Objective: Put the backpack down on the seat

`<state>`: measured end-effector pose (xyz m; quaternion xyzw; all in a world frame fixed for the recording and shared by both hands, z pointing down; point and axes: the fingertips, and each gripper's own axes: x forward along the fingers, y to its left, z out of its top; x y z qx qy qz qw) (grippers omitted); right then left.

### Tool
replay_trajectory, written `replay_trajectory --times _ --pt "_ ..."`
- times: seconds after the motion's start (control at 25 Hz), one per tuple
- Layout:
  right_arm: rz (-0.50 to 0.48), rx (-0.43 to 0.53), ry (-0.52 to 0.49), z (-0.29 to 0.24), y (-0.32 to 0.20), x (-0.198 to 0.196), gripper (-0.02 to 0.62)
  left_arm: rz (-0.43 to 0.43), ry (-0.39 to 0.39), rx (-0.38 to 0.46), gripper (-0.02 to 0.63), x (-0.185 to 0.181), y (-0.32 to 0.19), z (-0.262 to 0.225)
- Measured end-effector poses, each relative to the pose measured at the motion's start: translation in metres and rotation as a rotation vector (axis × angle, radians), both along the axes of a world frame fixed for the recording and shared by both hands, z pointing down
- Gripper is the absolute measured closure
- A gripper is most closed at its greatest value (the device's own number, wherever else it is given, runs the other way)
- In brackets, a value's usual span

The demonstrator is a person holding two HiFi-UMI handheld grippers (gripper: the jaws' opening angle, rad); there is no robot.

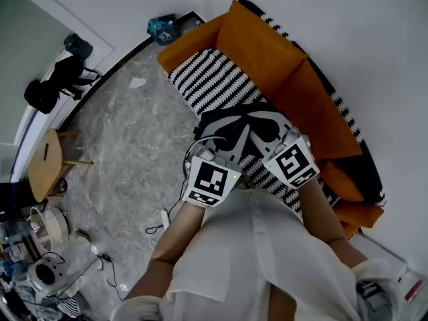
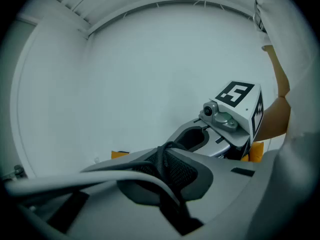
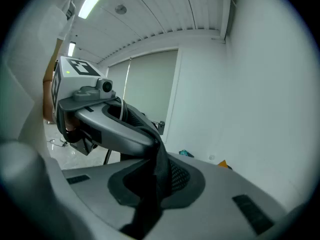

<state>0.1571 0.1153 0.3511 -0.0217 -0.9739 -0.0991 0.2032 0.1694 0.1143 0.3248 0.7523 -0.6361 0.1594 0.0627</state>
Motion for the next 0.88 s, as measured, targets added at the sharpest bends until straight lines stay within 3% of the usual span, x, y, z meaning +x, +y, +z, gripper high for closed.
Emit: replay_trajectory --times 0.88 --pt "-0.018 -0.029 0.018 0.008 -0.024 0.021 0.543 0.013 0.012 -0.04 0.555 0.021 -0.025 0.007"
